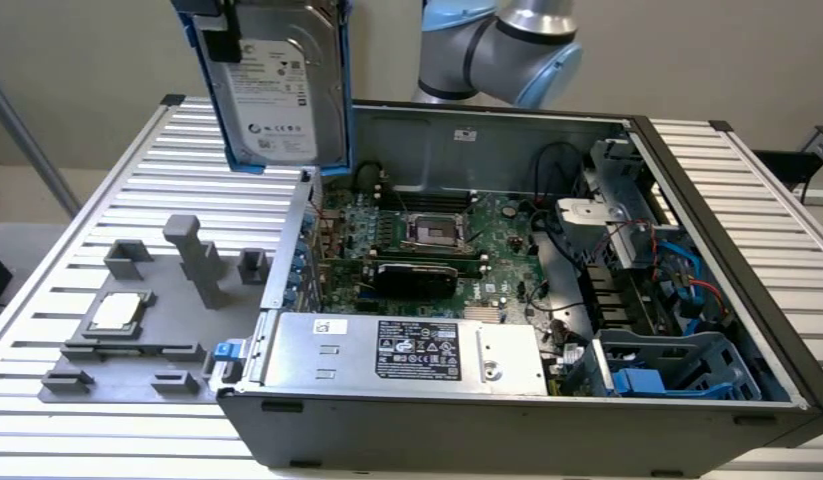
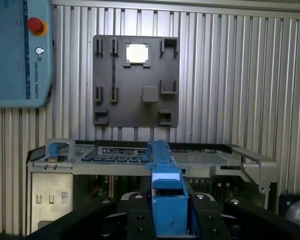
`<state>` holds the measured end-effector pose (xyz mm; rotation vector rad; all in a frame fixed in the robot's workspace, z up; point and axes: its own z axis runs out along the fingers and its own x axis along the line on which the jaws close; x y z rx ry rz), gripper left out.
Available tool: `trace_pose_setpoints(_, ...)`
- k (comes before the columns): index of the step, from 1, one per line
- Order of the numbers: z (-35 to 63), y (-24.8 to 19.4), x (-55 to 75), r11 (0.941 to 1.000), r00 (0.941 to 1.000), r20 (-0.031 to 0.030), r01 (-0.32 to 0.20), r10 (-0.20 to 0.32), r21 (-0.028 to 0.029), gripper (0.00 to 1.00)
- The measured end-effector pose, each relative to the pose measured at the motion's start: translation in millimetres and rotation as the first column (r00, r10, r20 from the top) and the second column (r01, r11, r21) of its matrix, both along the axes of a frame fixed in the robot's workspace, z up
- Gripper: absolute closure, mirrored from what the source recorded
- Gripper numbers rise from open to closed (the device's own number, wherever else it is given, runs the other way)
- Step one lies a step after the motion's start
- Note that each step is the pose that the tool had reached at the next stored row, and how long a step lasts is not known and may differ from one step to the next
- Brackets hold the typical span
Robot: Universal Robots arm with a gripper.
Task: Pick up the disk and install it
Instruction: 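Pick up the disk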
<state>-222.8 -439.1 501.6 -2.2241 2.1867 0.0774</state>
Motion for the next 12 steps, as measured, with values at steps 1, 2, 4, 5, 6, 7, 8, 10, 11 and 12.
trace_pose_setpoints(1, 0.0, -2.6, 3.2, 1.0, 1.0, 0.0001, 0.0, 0.0, 0.0, 0.67)
trace_pose_setpoints(2, 0.0, -5.4, 6.5, 1.0, 1.0, 0.0001, 0.0, 0.0, 0.0, 0.67)
trace_pose_setpoints(4, 0.0, -10.7, 12.8, 1.0, 1.0, 0.0001, 0.0, 0.0, 0.0001, 0.67)
trace_pose_setpoints(5, 0.0, -13.4, 16.4, 1.0, 1.0, 0.0001, 0.0, 0.0, 0.0, 0.67)
trace_pose_setpoints(6, 0.0, -16.1, 19.8, 1.0, 1.0, 0.0001, 0.0, 0.0, 0.0001, 0.67)
trace_pose_setpoints(7, -0.1, -18.7, 23.5, 1.0, 1.0, 0.0001, 0.0, 0.0, 0.0001, 0.67)
trace_pose_setpoints(8, -0.1, -20.8, 27.5, 1.0, 1.0, 0.0001, 0.0, 0.0, 0.0001, 0.67)
trace_pose_setpoints(10, -0.1, -23.7, 36.4, 1.0, 1.0, 0.0001, 0.0, 0.0, 0.0001, 0.67)
trace_pose_setpoints(11, -0.1, -24.9, 40.8, 1.0, 1.0, 0.0001, 0.0, 0.0, 0.0001, 0.67)
trace_pose_setpoints(12, -0.1, -26.1, 45.3, 1.0, 1.0, 0.0001, 0.0, 0.0, 0.0001, 0.67)
